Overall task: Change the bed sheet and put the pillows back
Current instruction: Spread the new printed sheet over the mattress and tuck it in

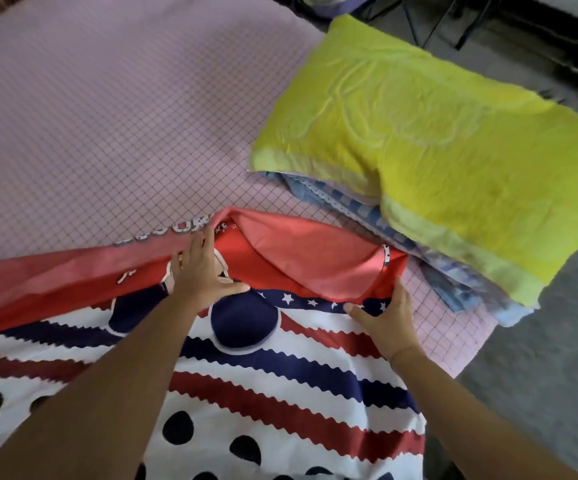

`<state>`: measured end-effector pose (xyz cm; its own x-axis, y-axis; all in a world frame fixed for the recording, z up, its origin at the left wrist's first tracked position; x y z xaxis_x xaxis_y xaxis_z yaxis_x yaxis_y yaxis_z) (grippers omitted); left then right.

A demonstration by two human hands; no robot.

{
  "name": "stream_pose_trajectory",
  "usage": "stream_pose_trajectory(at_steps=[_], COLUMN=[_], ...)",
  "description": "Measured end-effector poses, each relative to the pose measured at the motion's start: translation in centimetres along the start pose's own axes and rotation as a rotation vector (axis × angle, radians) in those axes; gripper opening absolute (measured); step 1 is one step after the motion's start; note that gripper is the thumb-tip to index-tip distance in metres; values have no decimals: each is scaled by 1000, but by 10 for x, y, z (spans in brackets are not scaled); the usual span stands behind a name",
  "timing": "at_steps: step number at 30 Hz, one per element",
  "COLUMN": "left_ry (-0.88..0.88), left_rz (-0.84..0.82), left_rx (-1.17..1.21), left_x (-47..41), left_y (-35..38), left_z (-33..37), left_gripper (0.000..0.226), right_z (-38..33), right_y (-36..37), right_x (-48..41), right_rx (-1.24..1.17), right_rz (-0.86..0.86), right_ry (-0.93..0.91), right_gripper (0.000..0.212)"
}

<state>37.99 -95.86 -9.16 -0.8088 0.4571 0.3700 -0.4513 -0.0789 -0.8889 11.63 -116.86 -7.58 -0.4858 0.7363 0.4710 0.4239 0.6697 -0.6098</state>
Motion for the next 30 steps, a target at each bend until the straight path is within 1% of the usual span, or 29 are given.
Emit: stream_pose_trajectory(at_steps=[2,4,9,12,16,20,24,26,27,29,30], left_ry=[-71,-168,-406,-552,-765,-910,-1043,-1083,-1083,-1113,-1122], left_rz=[68,131,174,217,333,412,424,419,410,419,420], left_rx=[75,186,570,663,776,870,941,987,993,1051,1085], left_x=[20,37,71,75,76,93,107,109,107,104,102], left_y=[6,14,37,39,33,39,51,59,60,67,72], left_z=[8,21,82,118,147,161,161,161,163,169,175], left_gripper=[138,129,121,125,122,118,118,118,117,116,116], right_z=[-21,-42,-98,-126,-162,-179,-191,-196,-200,-206,-209], right_y=[-6,-8,-2,3,7,15,32,42,45,58,65], right_x=[-2,-8,-33,-56,-85,-97,-99,-97,-98,-99,-103], right_rx=[91,160,258,335,409,469,571,593,587,628,644], right_rz=[5,-32,-271,-414,-555,-695,-734,-752,-755,-786,-789], right_ry=[-98,-191,-400,-509,-700,-744,-812,-826,-812,-849,-847], right_gripper=[112,115,114,114,114,114,110,104,98,85,83])
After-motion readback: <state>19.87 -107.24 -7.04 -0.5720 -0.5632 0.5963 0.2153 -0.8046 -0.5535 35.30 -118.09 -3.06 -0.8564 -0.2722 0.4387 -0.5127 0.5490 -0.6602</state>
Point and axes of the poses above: each hand's wrist, its own x-axis away from the middle knuckle, its own y-axis out of the palm, z = x × y, the point moved 2 cm from there along -x, towards the middle knuckle, and after that the axes turned 3 degrees about x, right-handed, at the moved point
